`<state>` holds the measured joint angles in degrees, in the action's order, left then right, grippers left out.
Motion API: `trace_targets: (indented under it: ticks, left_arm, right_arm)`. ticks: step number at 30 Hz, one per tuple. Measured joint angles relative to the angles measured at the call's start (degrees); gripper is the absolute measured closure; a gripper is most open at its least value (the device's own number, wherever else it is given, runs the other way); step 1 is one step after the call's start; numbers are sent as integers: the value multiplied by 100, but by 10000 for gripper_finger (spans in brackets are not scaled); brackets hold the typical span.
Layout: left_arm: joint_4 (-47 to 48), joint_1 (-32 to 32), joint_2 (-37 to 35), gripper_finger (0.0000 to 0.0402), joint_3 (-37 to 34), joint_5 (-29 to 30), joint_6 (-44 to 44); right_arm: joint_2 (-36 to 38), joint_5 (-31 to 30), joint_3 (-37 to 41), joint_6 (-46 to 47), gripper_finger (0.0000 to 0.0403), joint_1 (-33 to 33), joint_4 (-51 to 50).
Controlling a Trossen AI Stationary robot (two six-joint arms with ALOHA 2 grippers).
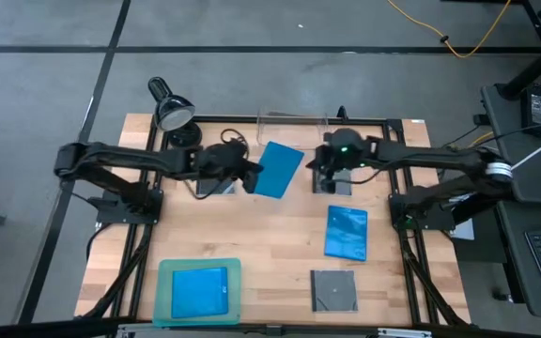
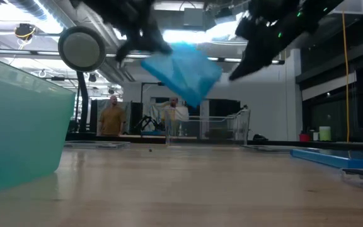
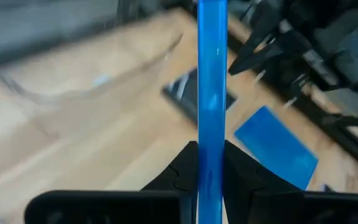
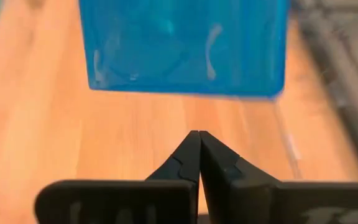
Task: Pick & place jewel cases by type
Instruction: Put the top blue CD case into the blue bin
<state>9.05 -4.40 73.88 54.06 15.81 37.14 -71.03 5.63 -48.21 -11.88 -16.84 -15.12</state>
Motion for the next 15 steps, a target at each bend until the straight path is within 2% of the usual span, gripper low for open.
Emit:
trace_targets:
  ticks: [7,11,15]
  left_arm:
    - [-18,650,-815,370,0,974,-253]
    - [-166,1067,-1080,370,2,1307,-273]
    - [-428,1479,-1273,370,2,1578,-687]
  right_arm:
    - [920,0,-9,350,391,0,24]
    - [1186,38,-9,594,391,8,36]
    - [1340,135,-9,860,391,99,77]
